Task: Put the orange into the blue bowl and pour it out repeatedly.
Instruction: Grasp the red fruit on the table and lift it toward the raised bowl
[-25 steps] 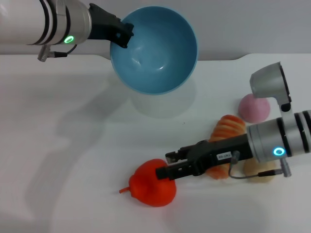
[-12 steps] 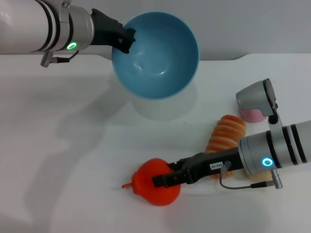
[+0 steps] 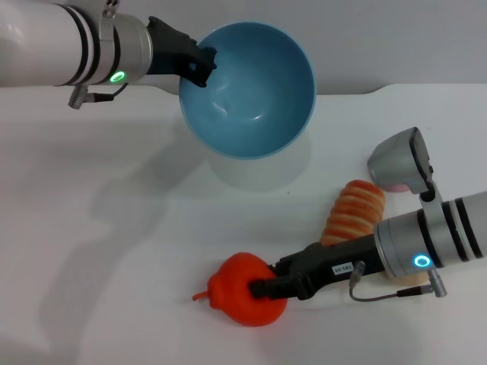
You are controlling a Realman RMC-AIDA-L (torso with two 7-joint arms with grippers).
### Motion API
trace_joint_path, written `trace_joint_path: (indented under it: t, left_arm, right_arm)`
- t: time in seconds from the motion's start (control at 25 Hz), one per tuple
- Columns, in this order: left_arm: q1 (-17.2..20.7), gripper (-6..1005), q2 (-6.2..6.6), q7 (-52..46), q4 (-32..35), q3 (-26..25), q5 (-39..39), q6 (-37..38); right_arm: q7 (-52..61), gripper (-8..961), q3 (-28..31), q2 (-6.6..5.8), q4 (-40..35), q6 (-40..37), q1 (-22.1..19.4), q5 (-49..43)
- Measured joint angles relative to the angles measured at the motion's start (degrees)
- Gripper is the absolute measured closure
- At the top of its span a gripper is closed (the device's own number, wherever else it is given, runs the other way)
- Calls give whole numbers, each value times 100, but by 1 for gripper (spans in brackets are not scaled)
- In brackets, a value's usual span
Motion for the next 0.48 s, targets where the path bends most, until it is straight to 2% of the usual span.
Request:
trace_joint_path:
  t: [0.08,0.16,0.36,0.48]
  left_arm:
    - [2,999,1,-2,0,3,24,-28]
    - [2,999,1,-3,-2,2,27,-45]
    - [-20,1000,1,-10,-73,3,28,-49]
    - [-37,1000,1,-12,-88,1,35,-48]
  right_arm:
    - [-234,483,8,-3,-65,-20,-50,9]
    - [-333,721,39,1,-100,-9,-84,24]
    - [-755,803,70,-8,-154,-115,-176,326]
    - [-1047,841,77,-46,-486,-398,-392,656]
